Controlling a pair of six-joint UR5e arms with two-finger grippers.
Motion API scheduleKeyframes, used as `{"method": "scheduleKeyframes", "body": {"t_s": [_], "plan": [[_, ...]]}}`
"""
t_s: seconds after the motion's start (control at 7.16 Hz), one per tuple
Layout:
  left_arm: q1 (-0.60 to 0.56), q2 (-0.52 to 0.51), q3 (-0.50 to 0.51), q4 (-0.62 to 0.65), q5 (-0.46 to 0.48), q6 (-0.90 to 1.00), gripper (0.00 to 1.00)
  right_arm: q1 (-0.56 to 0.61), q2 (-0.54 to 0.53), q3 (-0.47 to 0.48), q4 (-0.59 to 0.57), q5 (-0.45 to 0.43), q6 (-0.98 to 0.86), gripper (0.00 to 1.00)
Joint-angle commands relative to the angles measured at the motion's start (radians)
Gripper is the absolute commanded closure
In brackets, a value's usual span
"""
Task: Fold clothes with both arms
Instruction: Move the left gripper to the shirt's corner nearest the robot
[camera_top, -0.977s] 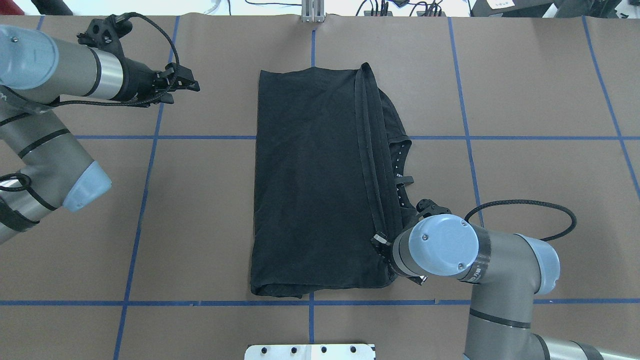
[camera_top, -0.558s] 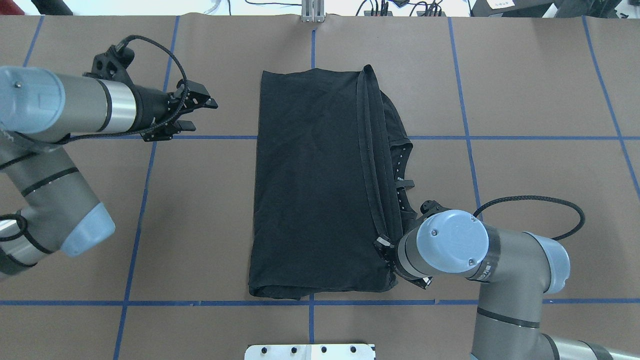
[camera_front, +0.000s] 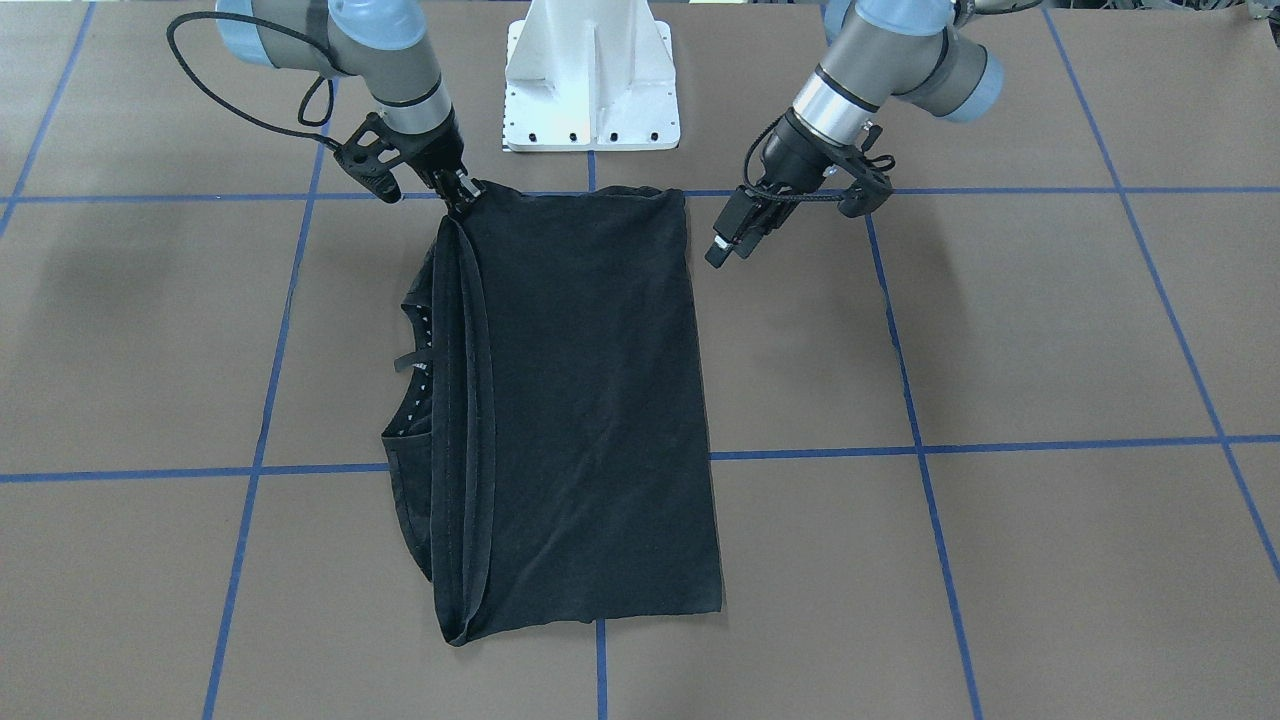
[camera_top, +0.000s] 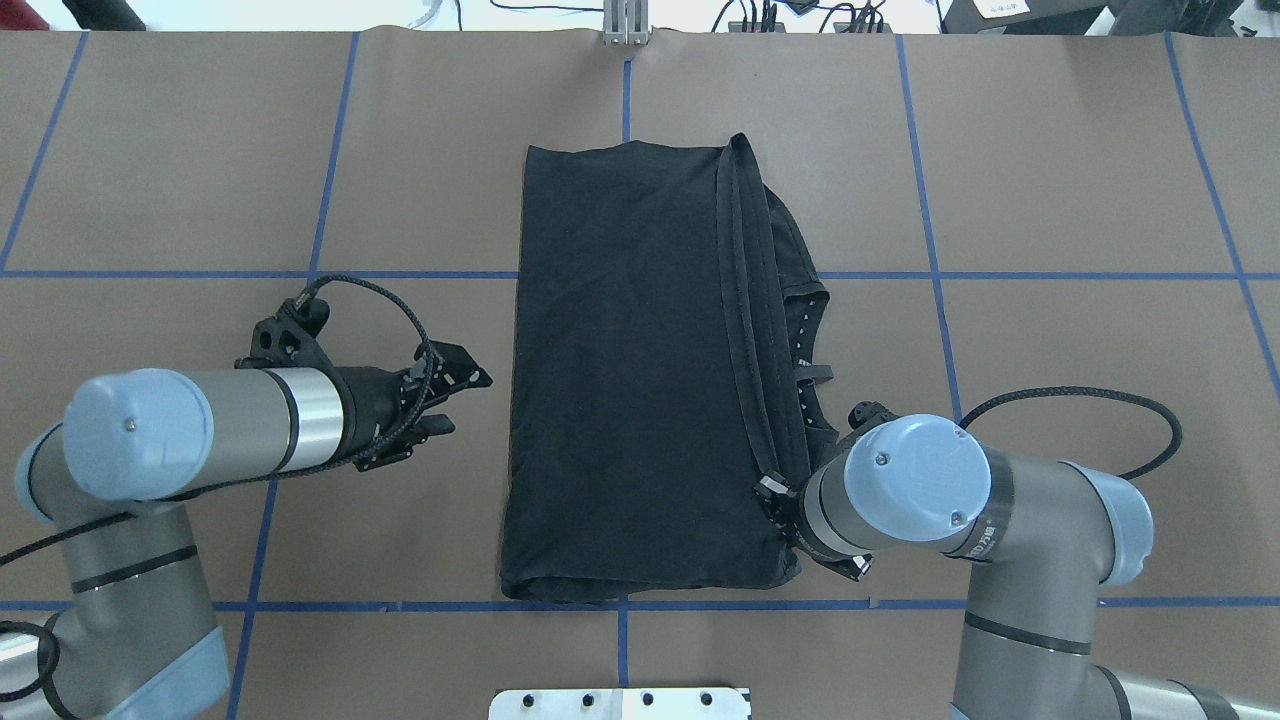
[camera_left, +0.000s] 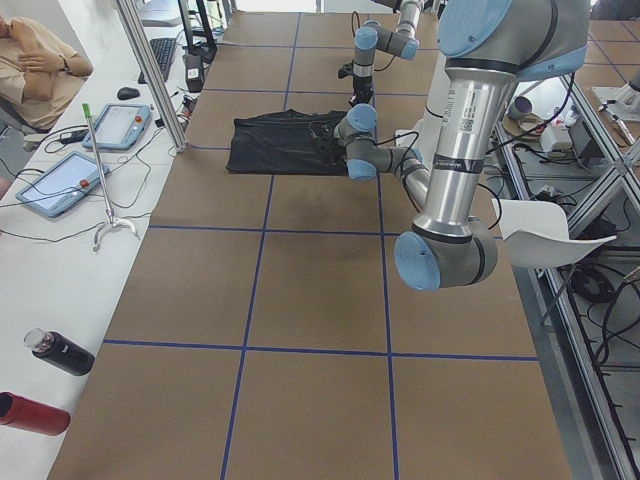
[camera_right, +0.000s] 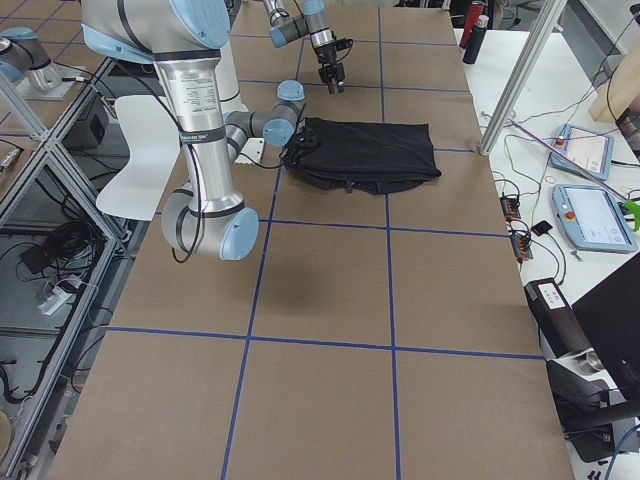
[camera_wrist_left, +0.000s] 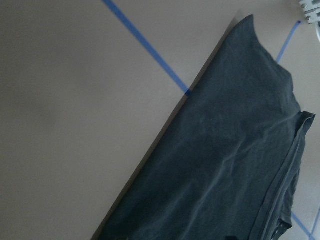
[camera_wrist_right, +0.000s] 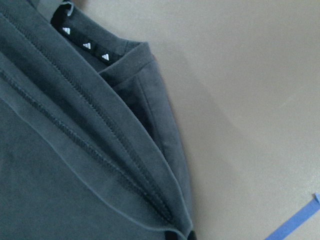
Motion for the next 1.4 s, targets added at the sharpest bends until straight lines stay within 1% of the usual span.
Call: {"method": "scheduleKeyframes", "body": {"t_s": [0.0,0.14,0.28,0.56,0.98,1.26], "plan": [[0.132,0.035,-0.002,0.002,0.08,-0.01,0.28,0.004,0.003,-0.001,0.0,0.0,0.0,1.0],[0.169,0.047,0.003,0.003,0.087,-0.01,0.27,0.004,0.003,-0.001,0.002,0.0,0.0,1.0],[0.189,0.04,0.014,0.019,0.084,-0.01,0.23,0.004,0.003,-0.002,0.002,-0.002,0.0,1.0],[0.211,0.031,0.026,0.029,0.081,-0.01,0.24,0.004,0.003,-0.004,0.0,-0.002,0.0,1.0],[0.235,0.009,0.034,0.031,0.082,-0.013,0.36,0.004,0.003,-0.004,0.002,-0.002,0.0,1.0],[0.235,0.009,0.035,0.031,0.082,-0.013,0.4,0.004,0.003,-0.005,0.0,-0.002,0.0,1.0]]}}
